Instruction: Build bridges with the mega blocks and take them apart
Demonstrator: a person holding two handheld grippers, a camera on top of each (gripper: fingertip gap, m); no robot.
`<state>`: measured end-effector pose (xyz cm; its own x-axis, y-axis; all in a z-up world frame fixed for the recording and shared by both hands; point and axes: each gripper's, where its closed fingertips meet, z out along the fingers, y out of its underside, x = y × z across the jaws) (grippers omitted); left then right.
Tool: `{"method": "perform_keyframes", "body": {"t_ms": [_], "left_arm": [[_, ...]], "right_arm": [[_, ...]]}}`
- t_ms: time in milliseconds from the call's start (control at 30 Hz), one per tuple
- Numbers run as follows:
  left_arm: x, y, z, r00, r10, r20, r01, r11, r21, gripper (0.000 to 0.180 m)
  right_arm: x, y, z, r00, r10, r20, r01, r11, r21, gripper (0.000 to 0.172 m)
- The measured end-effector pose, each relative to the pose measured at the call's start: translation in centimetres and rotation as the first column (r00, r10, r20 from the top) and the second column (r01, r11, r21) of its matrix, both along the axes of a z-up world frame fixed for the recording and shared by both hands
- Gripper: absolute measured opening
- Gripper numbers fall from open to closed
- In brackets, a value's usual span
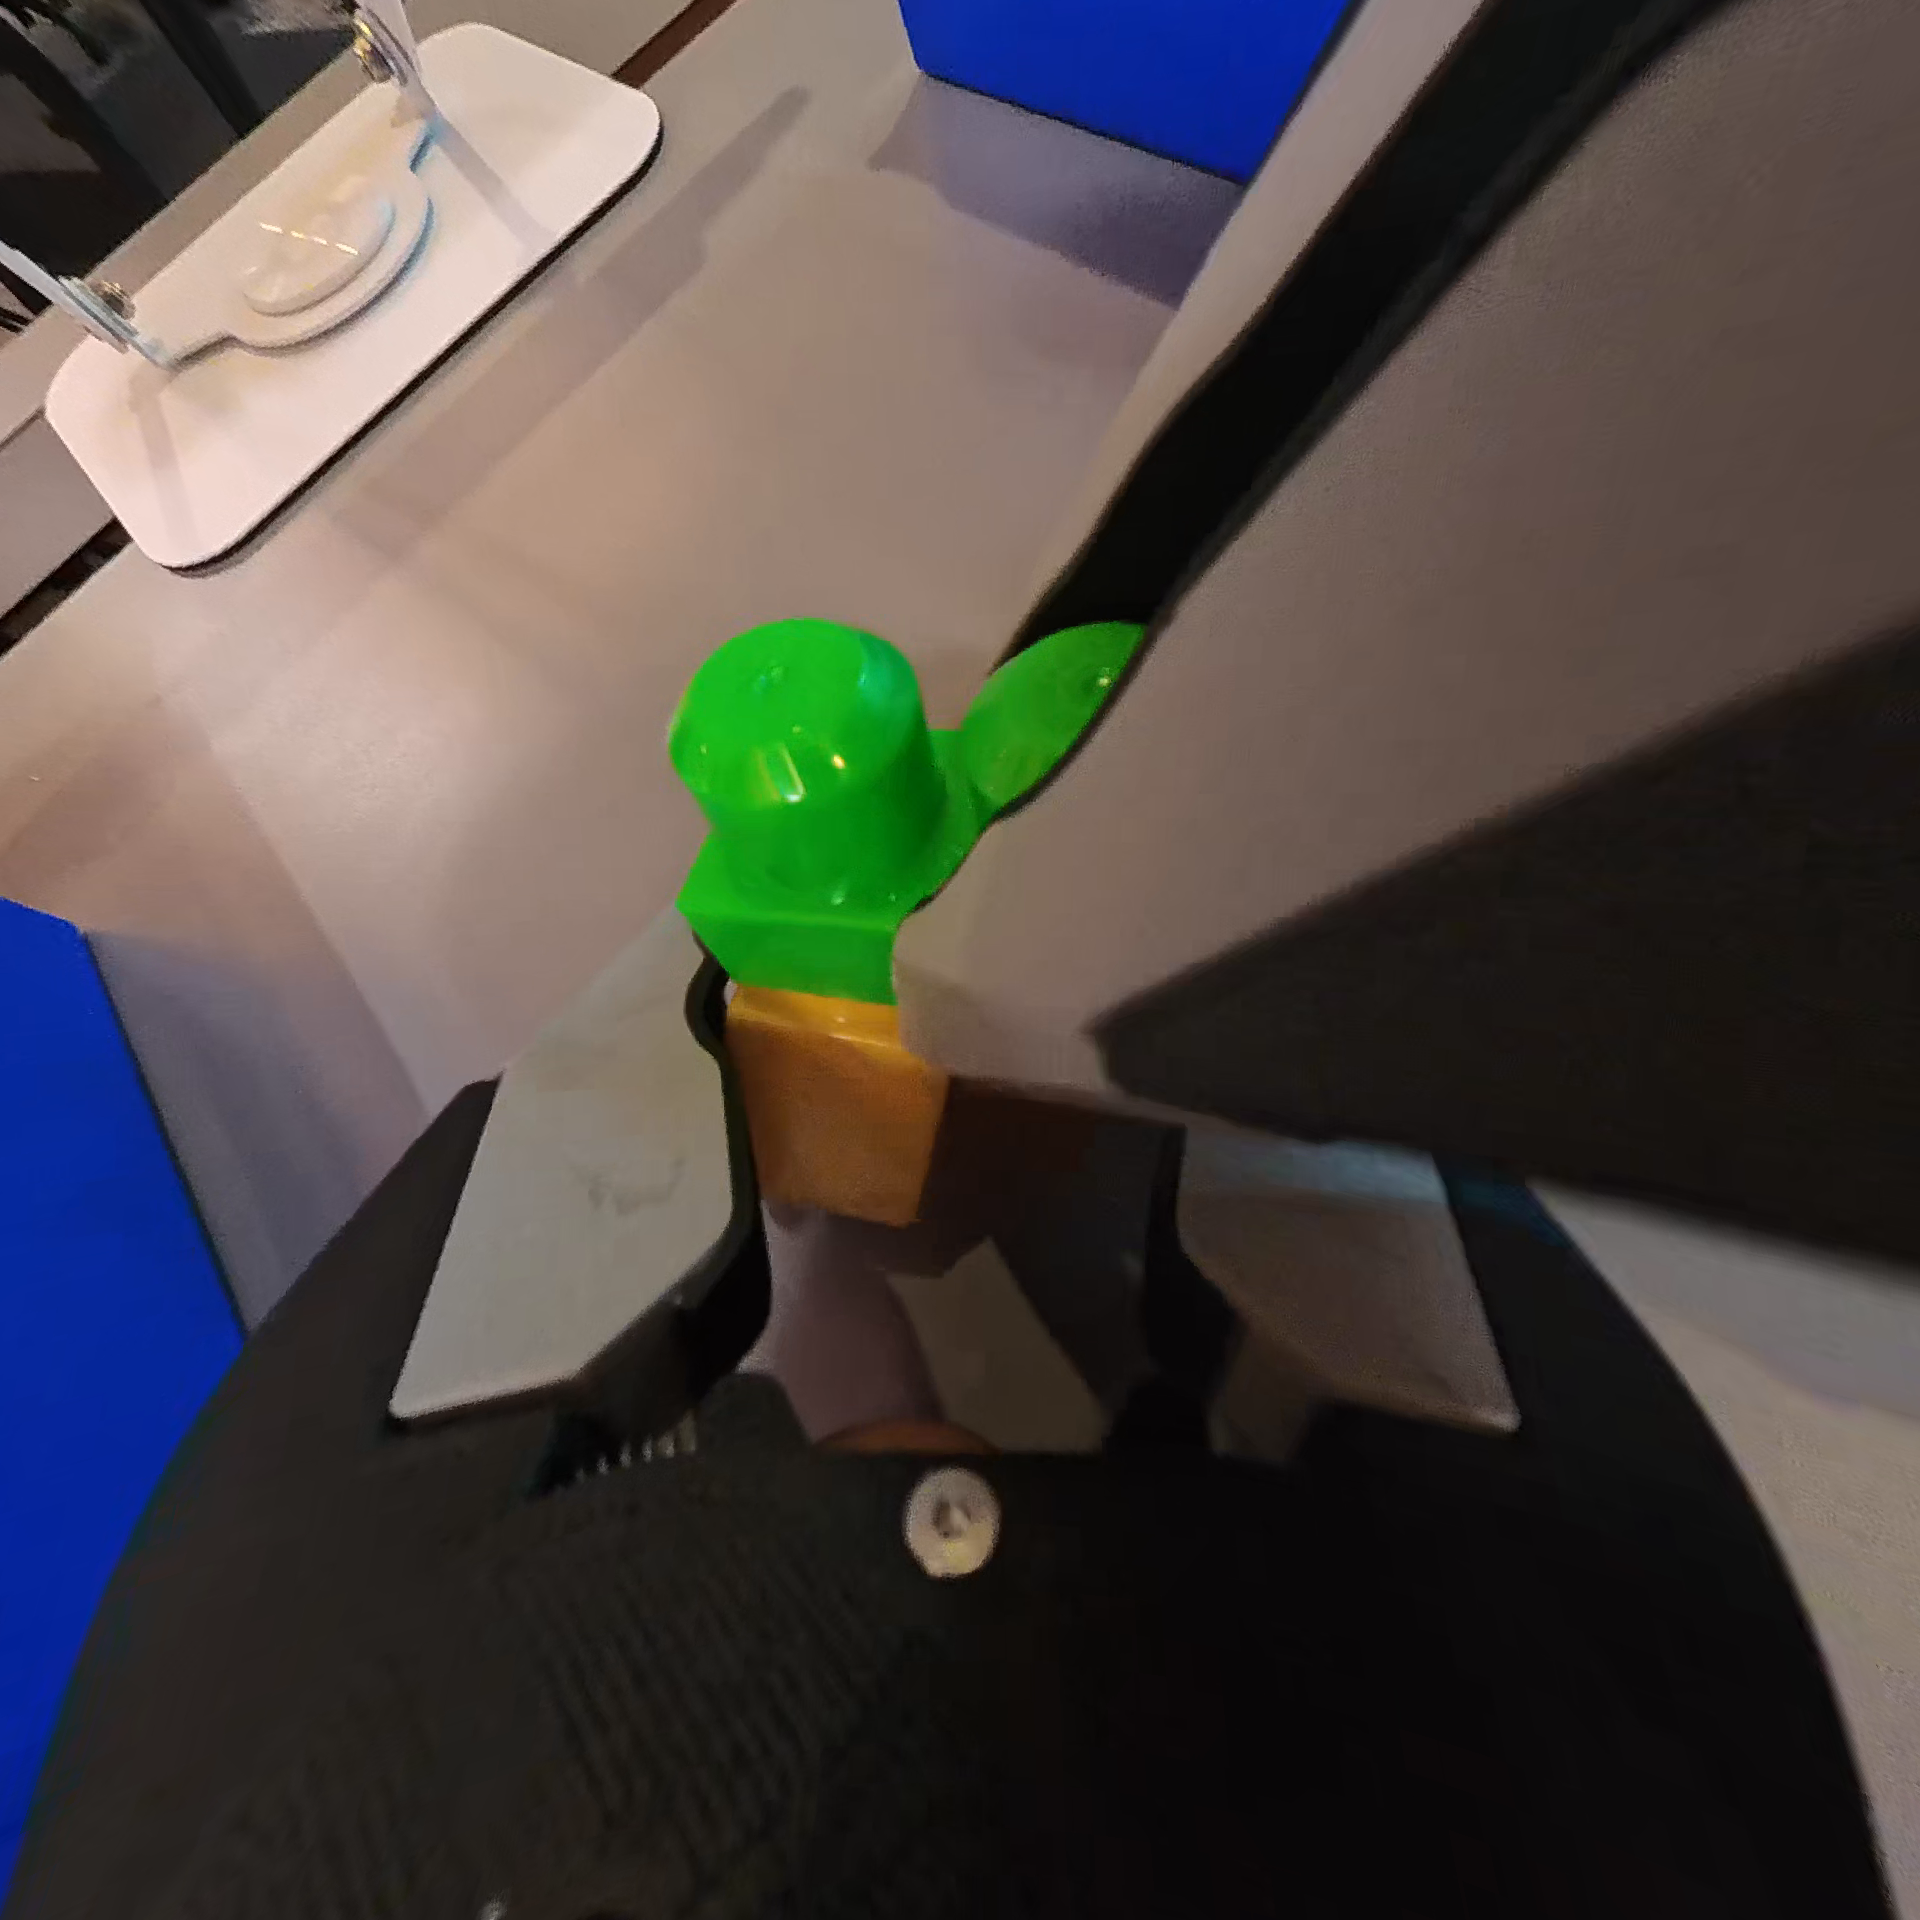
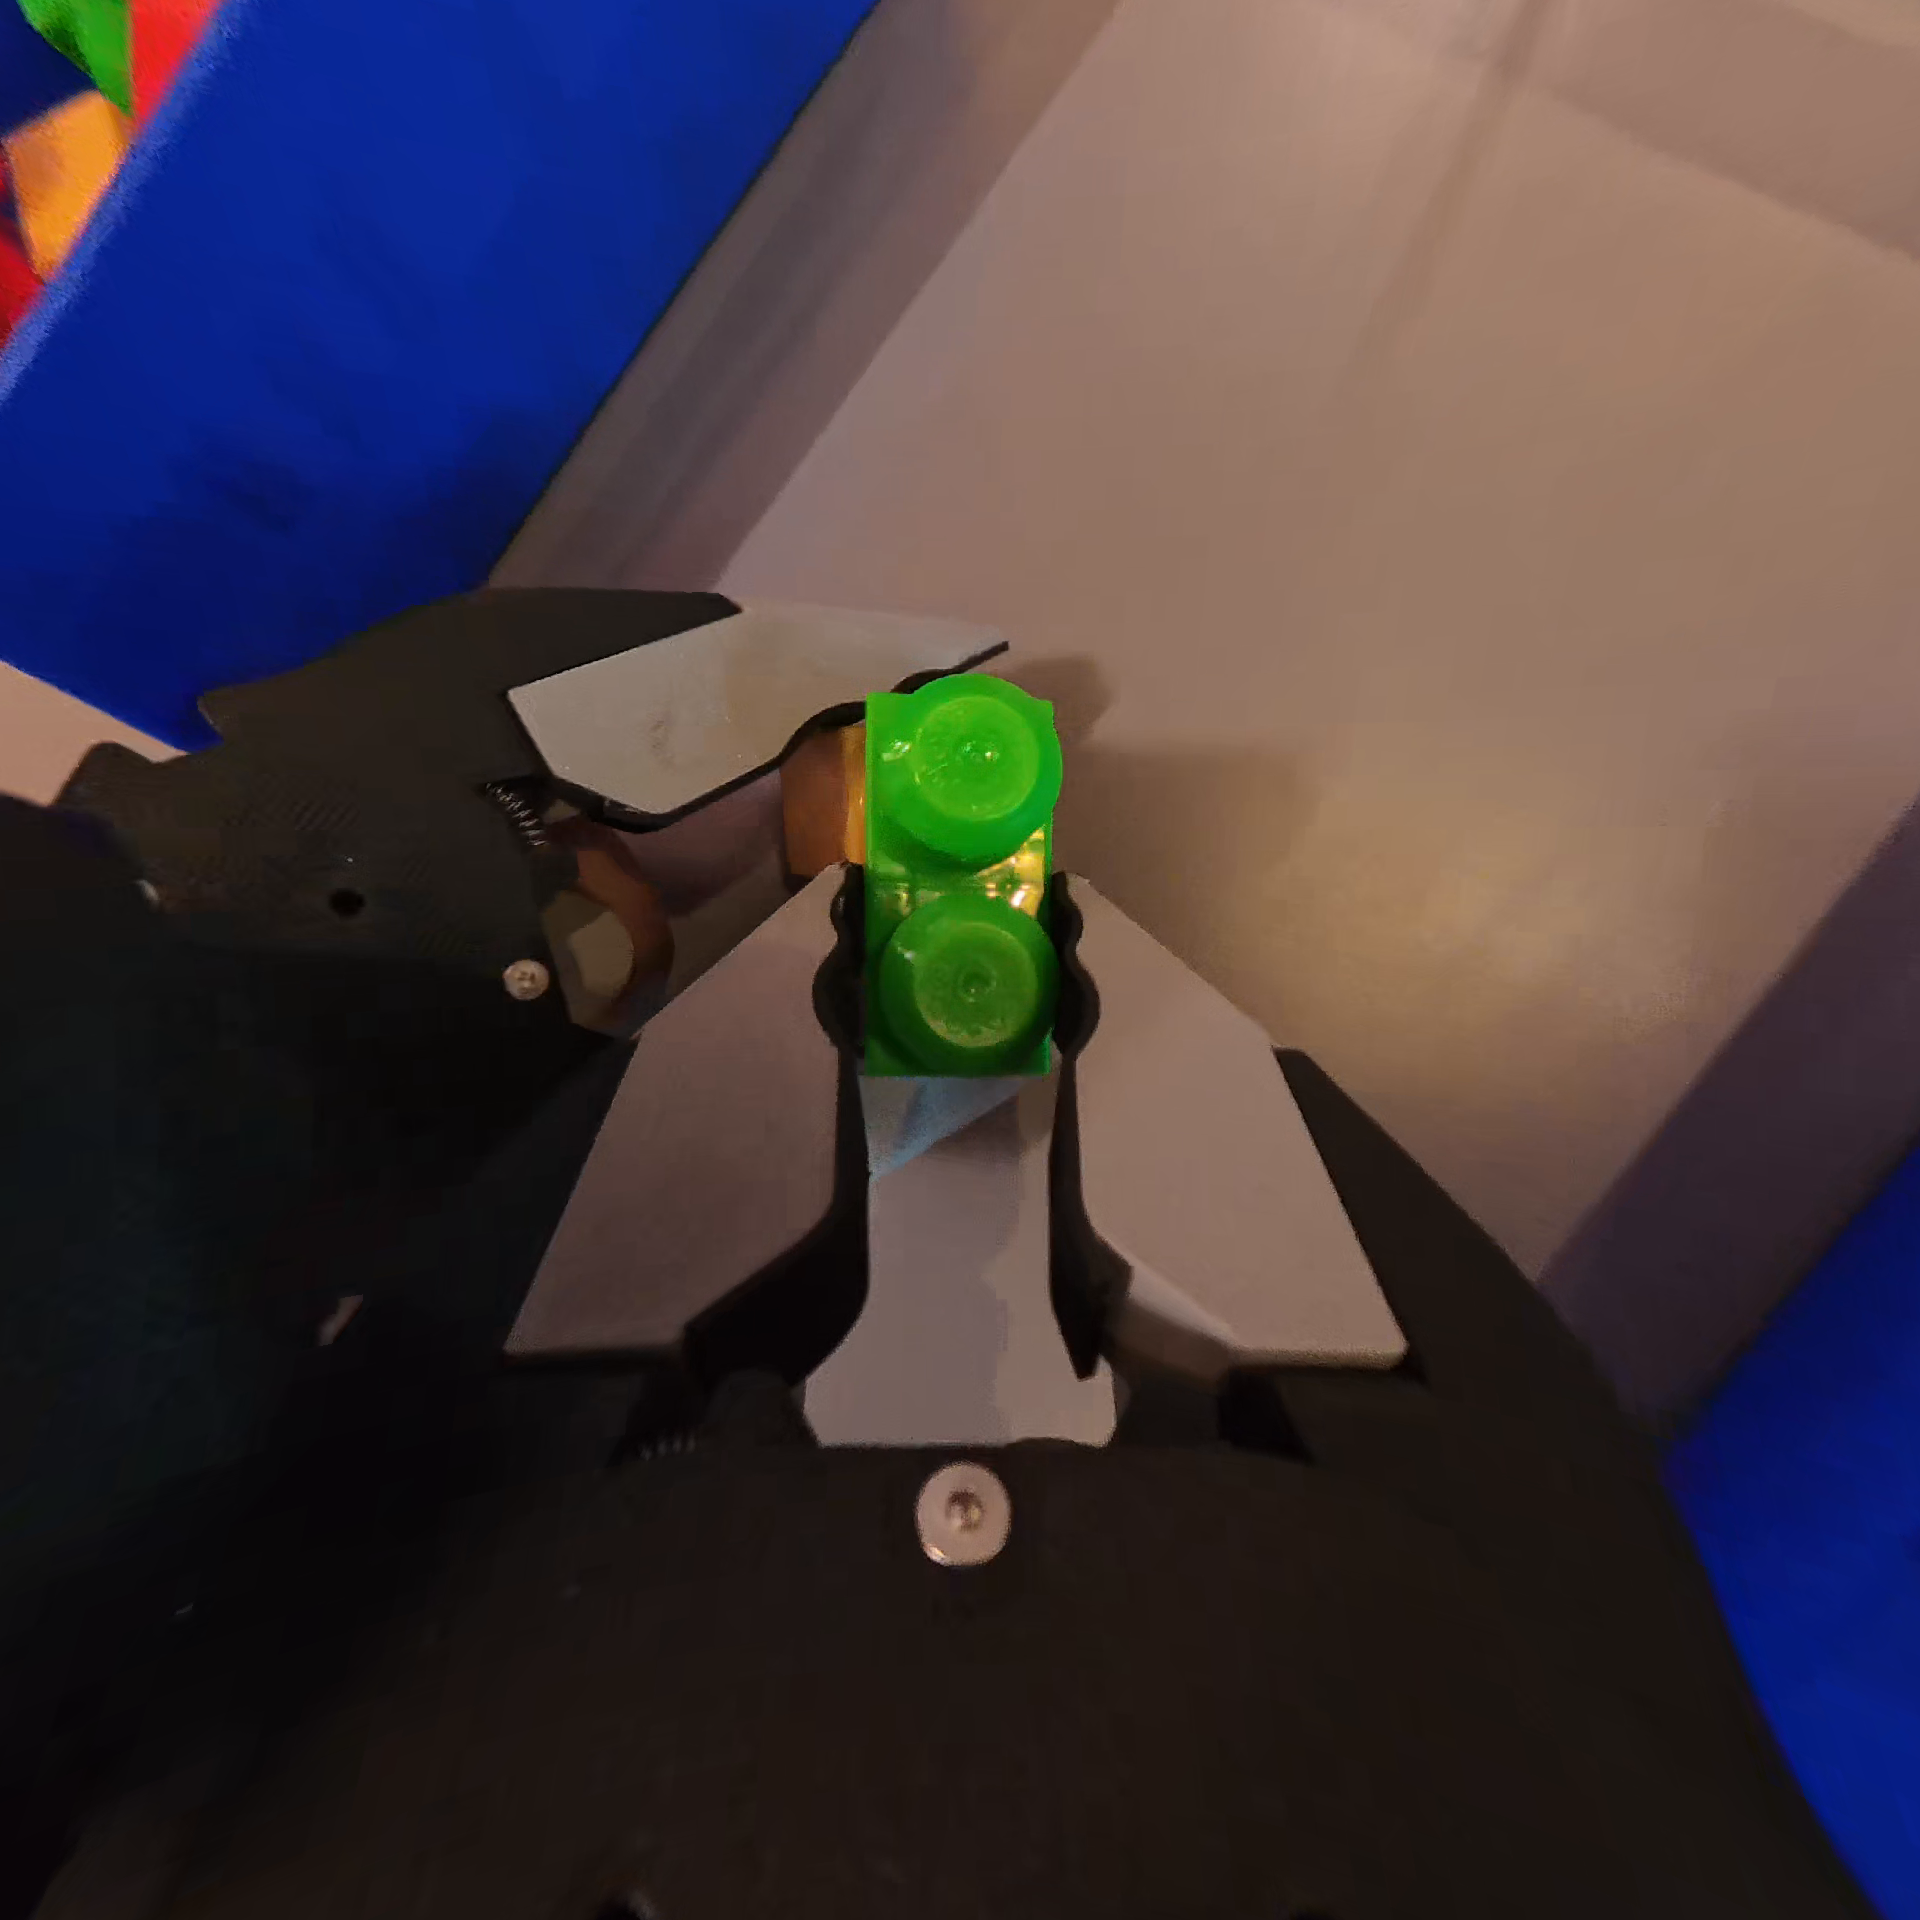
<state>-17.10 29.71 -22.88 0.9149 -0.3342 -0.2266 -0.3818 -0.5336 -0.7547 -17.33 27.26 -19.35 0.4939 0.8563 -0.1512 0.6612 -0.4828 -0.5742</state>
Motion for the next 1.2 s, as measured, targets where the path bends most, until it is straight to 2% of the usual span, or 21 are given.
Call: {"method": "perform_keyframes", "body": {"t_ms": [100,200,267,367,533,733,967,1100,1200], "left_arm": [[0.2,-0.1,-0.1,1.0,-0.029,0.011,0.029,1.0,-0.008,0.087],[0.1,-0.3,-0.2,0.998,-0.047,0.035,0.048,0.999,-0.025,0.094],[0.2,-0.6,-0.2,0.997,-0.07,0.038,0.072,0.997,-0.028,0.091],[0.7,-0.8,-0.2,0.994,-0.1,0.031,0.101,0.995,-0.024,0.081],[0.1,-0.7,-0.1,0.997,-0.069,0.024,0.069,0.997,-0.017,0.092],[-0.7,-1.5,-0.1,0.998,-0.066,0.019,0.066,0.998,-0.014,0.091],[-0.9,-1.6,-0.1,0.998,-0.059,0.015,0.059,0.998,-0.011,0.092],[-0.9,-1.7,-0.1,0.998,-0.055,0.019,0.055,0.998,-0.013,0.093],[-0.9,-1.7,-0.1,0.998,-0.054,0.02,0.054,0.998,-0.014,0.093]], "right_arm": [[0.0,-0.1,0.0,0.996,-0.006,-0.09,-0.002,0.997,-0.083,0.033],[0.2,0.1,0.2,0.988,-0.019,-0.15,0.001,0.993,-0.114,0.033],[0.2,0.1,0.2,0.986,-0.022,-0.167,0.002,0.993,-0.12,0.033],[0.1,0.1,0.1,0.989,-0.009,-0.145,-0.007,0.994,-0.113,0.032],[-0.2,-0.1,0.0,0.994,0.017,-0.108,-0.024,0.998,-0.065,0.032],[0.2,0.1,0.2,0.993,0.031,-0.117,-0.037,0.998,-0.051,0.032],[0.4,0.9,-0.4,0.998,0.056,0.042,-0.061,0.991,0.116,0.032],[0.6,1.0,-0.9,0.999,0.022,0.029,-0.027,0.985,0.17,0.033],[0.8,1.2,-0.8,1.0,-0.008,-0.015,0.01,0.987,0.16,0.033]]}}
